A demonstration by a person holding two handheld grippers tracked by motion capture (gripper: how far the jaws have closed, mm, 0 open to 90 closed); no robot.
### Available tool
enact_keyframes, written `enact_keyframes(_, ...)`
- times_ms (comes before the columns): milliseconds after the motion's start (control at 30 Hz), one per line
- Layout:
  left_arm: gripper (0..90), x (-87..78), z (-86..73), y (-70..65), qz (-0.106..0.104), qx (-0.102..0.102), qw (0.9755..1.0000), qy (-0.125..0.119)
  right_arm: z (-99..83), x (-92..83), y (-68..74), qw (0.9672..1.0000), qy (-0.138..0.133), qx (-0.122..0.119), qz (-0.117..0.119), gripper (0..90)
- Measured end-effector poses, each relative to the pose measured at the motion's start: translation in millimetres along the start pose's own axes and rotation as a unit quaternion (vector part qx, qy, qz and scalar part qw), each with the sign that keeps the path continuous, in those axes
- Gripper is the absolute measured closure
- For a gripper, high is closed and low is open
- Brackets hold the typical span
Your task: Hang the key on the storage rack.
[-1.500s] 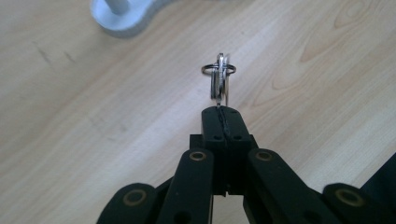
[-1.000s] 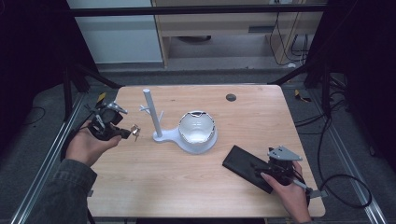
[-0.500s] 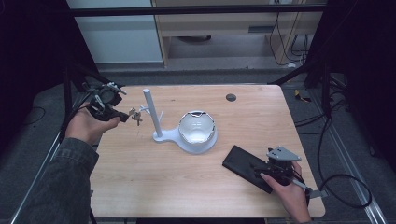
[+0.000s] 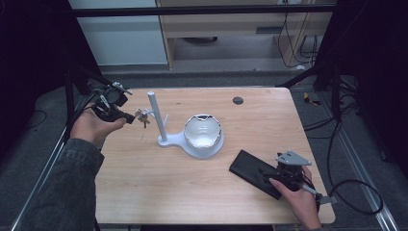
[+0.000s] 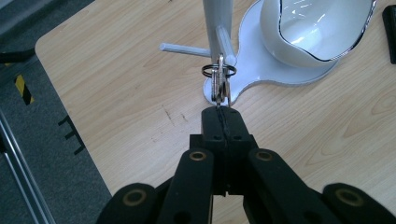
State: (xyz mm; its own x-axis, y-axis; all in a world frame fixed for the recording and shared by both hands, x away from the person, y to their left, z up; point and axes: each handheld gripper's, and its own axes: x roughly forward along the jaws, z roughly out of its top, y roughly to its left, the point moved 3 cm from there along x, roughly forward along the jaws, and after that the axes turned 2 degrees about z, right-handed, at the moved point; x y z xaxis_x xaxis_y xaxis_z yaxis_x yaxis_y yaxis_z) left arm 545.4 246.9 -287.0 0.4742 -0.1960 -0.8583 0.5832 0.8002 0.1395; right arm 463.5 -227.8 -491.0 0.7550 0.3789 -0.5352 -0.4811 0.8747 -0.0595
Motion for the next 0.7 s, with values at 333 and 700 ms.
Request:
enact_keyframes(333, 90.0, 2.2, 4.5, -1.6, -0.001, 0.003, 1.0, 0.002, -0.4, 0.6, 0.2, 1.0, 0.002, -0.001, 0.001, 13.1)
enact_keyframes(700, 90.0, 15.3, 8.7, -1.8, -0.002, -0.003, 1.0, 0.008, -1.1, 0.8, -0.5, 1.0, 0.004, -0.001, 0.002, 12.8)
